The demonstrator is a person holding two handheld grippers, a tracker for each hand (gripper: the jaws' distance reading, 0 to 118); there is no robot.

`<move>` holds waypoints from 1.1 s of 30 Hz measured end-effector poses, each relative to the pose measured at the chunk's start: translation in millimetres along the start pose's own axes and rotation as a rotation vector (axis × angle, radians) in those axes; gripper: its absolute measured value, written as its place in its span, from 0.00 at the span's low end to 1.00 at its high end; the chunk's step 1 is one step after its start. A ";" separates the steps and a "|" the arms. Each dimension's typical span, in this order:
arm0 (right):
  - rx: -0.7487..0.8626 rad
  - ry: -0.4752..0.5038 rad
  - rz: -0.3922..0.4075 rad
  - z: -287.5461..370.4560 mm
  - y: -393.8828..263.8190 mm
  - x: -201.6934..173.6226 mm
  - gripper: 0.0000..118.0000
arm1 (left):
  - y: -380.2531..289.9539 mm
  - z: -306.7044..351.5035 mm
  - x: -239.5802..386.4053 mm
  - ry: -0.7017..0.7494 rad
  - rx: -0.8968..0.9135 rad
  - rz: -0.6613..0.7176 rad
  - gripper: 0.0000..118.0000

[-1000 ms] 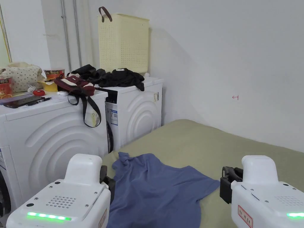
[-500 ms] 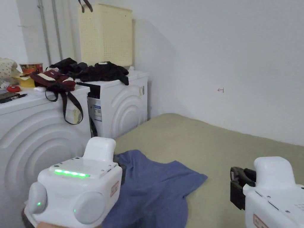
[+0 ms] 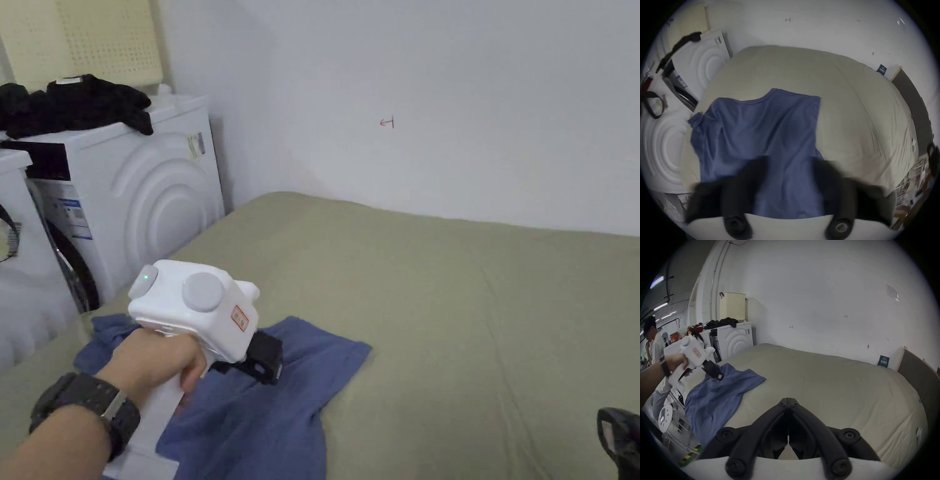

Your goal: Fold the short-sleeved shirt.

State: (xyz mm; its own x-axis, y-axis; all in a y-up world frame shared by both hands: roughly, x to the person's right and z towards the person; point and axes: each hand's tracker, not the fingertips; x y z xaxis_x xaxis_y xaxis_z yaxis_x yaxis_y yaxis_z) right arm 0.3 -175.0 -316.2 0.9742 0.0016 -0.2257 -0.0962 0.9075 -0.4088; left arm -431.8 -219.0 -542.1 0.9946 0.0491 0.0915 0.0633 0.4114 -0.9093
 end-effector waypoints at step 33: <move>-0.069 0.015 -0.145 -13.1 -44.4 36.2 0.03 | 0.8 -63.0 -0.4 -0.047 0.079 0.072 0.02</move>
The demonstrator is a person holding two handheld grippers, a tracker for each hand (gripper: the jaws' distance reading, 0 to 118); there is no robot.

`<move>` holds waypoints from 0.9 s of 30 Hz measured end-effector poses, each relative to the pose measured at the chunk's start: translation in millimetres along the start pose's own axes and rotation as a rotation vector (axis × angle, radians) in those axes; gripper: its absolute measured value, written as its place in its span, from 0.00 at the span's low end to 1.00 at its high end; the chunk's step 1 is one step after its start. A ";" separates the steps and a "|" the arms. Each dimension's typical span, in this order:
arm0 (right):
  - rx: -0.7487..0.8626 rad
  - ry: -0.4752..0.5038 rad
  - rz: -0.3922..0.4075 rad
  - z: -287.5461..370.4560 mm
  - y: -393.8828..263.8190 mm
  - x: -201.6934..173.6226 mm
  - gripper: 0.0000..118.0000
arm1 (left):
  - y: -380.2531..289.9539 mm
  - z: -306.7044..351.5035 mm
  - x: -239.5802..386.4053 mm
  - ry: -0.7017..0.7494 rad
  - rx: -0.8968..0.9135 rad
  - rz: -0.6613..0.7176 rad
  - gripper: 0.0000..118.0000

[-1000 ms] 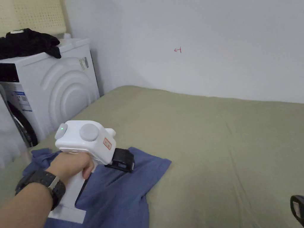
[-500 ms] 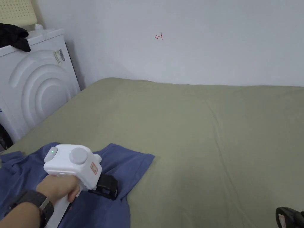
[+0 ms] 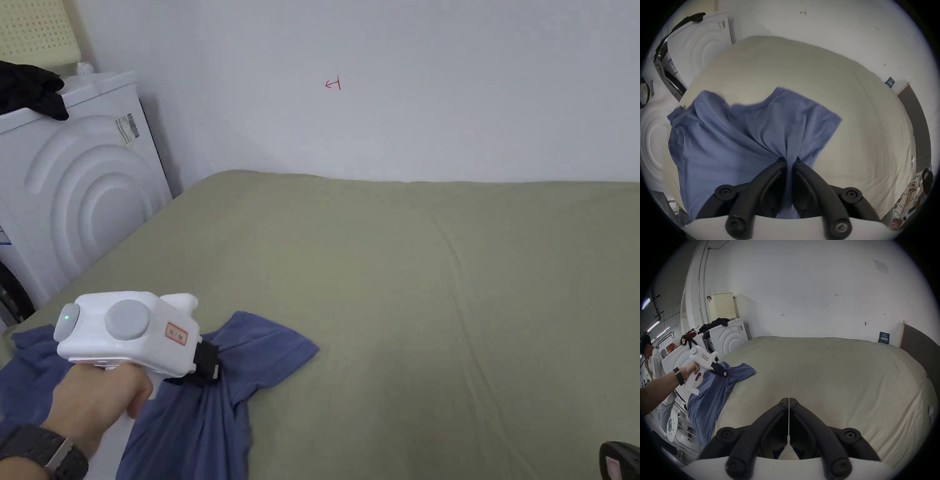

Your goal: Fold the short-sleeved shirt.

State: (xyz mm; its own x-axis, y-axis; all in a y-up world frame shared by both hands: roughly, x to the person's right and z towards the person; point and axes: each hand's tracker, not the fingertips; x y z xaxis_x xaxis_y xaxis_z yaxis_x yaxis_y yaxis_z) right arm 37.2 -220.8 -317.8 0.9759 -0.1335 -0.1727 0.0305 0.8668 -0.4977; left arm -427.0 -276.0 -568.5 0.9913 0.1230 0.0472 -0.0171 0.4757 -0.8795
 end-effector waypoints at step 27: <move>0.242 -0.367 -0.110 141.8 41.5 93.4 0.03 | -32.4 -1.0 547.2 -0.761 -0.006 -0.853 0.02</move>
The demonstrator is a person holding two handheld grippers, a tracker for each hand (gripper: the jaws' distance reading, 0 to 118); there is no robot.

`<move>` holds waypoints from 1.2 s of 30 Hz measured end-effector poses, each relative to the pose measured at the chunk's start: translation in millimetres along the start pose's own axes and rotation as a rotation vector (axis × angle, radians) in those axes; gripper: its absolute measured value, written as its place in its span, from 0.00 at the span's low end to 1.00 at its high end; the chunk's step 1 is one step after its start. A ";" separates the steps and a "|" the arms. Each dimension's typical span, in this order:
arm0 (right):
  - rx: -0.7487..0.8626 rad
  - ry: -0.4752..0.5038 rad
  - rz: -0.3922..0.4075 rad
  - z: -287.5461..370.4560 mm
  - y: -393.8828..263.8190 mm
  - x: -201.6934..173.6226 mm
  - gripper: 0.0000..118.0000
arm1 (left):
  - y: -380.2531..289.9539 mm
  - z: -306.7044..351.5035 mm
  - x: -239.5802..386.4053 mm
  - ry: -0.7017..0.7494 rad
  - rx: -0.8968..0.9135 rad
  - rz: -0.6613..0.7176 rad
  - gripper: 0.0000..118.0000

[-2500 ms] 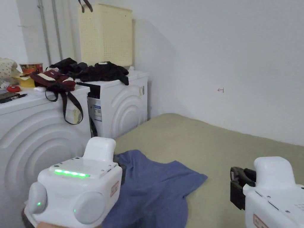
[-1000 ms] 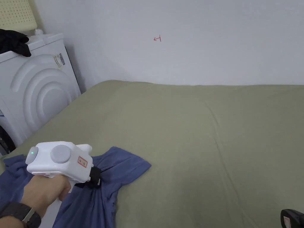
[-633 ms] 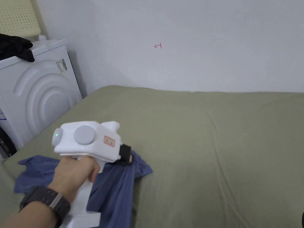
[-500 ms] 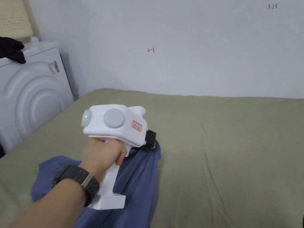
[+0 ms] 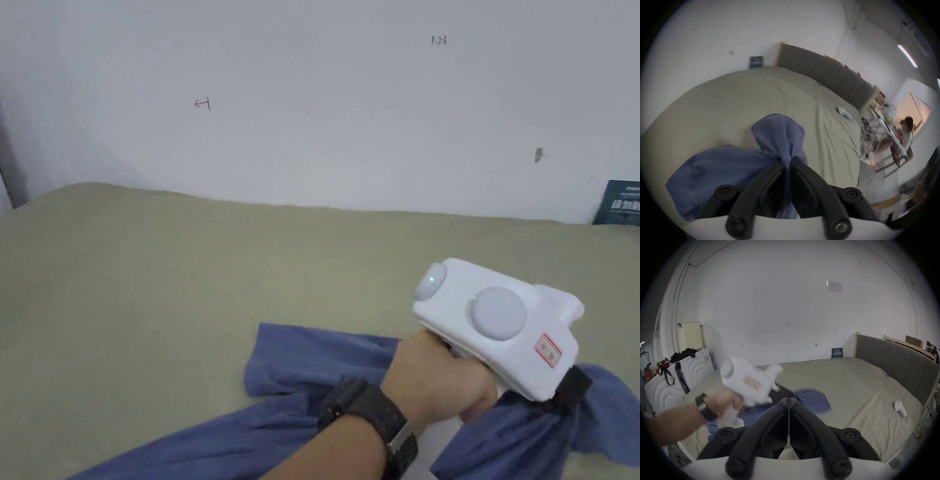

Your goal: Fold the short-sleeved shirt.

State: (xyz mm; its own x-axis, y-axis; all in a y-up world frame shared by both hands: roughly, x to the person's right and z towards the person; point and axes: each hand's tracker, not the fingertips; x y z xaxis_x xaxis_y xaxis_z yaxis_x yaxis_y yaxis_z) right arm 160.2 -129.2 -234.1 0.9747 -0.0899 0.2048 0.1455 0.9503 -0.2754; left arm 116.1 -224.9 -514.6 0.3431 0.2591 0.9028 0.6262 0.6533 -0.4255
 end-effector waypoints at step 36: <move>-0.084 0.071 0.089 48.9 -63.3 -12.2 0.07 | -352.8 355.9 131.8 1.073 0.586 0.581 0.00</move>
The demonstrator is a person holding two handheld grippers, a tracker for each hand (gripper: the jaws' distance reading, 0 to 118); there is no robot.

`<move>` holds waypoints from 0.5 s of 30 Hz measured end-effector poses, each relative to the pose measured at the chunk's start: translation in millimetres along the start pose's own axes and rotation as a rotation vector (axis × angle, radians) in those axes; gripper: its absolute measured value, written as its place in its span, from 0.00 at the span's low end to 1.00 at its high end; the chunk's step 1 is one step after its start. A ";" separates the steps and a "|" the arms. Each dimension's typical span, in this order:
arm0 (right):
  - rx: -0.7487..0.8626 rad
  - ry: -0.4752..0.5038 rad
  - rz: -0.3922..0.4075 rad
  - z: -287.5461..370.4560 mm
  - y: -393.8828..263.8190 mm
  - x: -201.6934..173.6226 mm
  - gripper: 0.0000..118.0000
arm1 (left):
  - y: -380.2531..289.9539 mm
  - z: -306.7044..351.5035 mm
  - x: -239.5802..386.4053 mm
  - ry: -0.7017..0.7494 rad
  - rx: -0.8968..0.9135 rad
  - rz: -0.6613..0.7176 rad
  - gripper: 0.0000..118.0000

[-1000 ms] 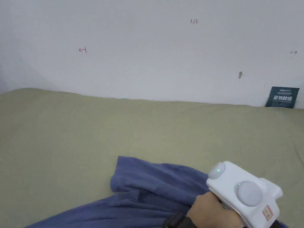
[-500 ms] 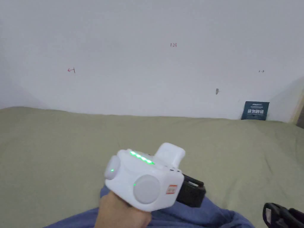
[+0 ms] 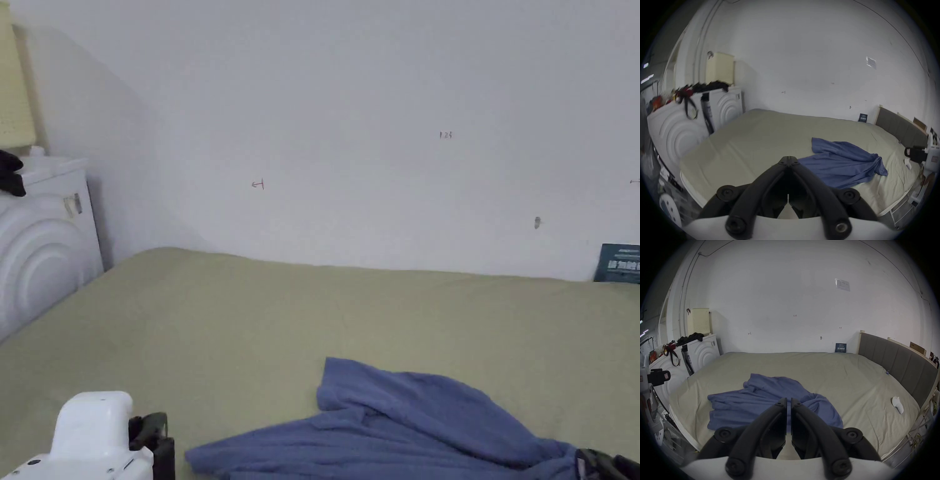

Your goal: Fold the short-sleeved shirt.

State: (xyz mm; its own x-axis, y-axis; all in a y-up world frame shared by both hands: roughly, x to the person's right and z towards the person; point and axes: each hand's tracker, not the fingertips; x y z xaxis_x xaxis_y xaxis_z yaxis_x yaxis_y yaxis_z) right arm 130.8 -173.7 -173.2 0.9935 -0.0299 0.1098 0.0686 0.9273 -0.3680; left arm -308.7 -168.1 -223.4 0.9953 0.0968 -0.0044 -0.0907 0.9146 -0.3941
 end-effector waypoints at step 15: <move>-0.055 -0.004 -0.055 -33.8 -0.7 18.6 0.07 | 0.2 -204.9 -33.0 -0.108 -0.529 0.178 0.65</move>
State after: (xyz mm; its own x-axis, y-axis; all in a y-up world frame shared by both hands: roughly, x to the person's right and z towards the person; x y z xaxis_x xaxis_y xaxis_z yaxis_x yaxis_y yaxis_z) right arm 152.3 -187.5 -202.1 0.9877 -0.0787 0.1353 0.1282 0.9026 -0.4110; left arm -334.6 -251.6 -411.7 0.9547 0.2962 -0.0299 -0.1995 0.5619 -0.8028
